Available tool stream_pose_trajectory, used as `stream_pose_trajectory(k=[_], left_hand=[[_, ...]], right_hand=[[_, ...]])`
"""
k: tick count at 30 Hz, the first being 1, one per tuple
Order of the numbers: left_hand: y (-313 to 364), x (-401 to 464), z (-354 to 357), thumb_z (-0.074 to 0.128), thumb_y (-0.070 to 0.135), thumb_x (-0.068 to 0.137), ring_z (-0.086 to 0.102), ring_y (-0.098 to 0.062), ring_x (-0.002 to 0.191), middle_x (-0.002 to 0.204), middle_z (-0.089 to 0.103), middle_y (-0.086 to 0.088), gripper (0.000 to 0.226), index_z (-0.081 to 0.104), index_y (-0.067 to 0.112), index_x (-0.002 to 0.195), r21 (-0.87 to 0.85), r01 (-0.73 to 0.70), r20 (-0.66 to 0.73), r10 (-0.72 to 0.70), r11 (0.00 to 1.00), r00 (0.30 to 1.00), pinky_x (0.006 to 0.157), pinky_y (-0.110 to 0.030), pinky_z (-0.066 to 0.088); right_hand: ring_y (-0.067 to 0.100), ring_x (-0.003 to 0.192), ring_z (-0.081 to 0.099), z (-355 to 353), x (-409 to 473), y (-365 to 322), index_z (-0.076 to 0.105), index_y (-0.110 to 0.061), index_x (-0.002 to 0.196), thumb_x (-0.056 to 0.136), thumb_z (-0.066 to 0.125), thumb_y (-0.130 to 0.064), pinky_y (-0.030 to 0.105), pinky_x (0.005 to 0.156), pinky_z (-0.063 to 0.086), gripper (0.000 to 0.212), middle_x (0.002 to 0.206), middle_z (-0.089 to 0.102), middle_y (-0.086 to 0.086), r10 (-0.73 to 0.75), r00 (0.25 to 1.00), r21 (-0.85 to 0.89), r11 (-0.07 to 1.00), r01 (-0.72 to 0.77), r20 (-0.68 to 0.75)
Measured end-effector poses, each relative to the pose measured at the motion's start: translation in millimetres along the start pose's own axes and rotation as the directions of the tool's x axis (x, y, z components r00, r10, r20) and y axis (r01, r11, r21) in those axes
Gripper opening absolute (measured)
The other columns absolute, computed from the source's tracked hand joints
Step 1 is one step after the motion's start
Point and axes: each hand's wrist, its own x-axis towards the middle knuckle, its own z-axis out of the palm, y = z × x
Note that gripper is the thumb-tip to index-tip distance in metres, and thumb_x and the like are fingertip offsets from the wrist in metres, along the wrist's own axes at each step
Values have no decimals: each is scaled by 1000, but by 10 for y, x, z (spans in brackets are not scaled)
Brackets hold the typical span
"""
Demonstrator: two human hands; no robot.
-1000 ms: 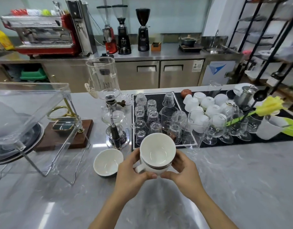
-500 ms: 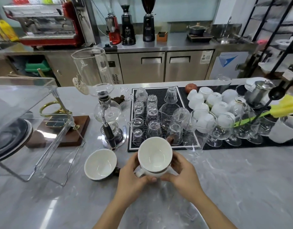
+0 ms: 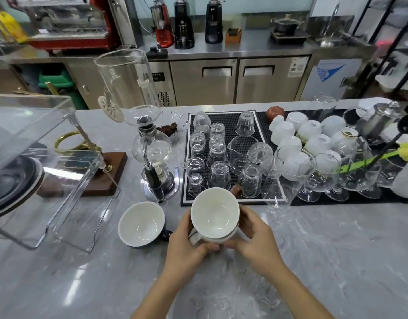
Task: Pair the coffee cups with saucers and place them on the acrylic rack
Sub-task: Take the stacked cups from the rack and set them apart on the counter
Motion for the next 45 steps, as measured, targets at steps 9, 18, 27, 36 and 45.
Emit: stream_pose_trajectory(k=[9, 18, 27, 36, 45], left_hand=[[53, -24, 25, 85, -11, 64, 61, 2, 115, 119, 69, 18, 85, 51, 24, 134, -6, -23, 17, 23, 1000, 1000, 83, -5, 47], [139, 70, -72, 95, 10, 50, 57, 1, 125, 129, 63, 25, 99, 51, 35, 135, 35, -54, -1, 54, 998, 999, 103, -25, 47], [448, 50, -111, 95, -2, 51, 58, 5, 121, 125, 63, 30, 99, 52, 44, 128, 32, -178, -10, 179, 983, 984, 92, -8, 45], [792, -318, 119, 98, 21, 49, 60, -7, 119, 126, 64, 17, 94, 55, 38, 131, 6, -266, 76, 264, 964, 961, 91, -29, 52], [547, -745, 463, 100, 14, 47, 62, -4, 115, 119, 66, 24, 94, 56, 55, 120, -32, -183, 157, 186, 983, 970, 84, -19, 56]], right_hand=[[-2, 124, 56, 1, -55, -125, 49, -27, 141, 62, 92, -21, 31, 106, 48, 90, 129, 62, -25, -23, 999, -62, 998, 25, 35], [-12, 131, 41, -28, -57, -268, 47, -34, 142, 67, 86, -14, -1, 101, 29, 87, 140, 48, -26, -148, 989, -167, 974, 151, 27], [2, 133, 42, -57, -169, -500, 49, -32, 142, 70, 87, -15, 25, 114, 34, 84, 139, 47, -13, -219, 973, -159, 966, 205, -74], [5, 125, 56, -400, -727, -637, 53, -25, 139, 66, 89, -7, 23, 104, 47, 83, 136, 57, -12, -275, 950, -33, 961, 273, -150], [6, 126, 56, -581, -1247, -251, 54, -37, 135, 69, 81, 8, 27, 103, 47, 84, 133, 59, -16, -149, 973, -61, 988, 140, -177]])
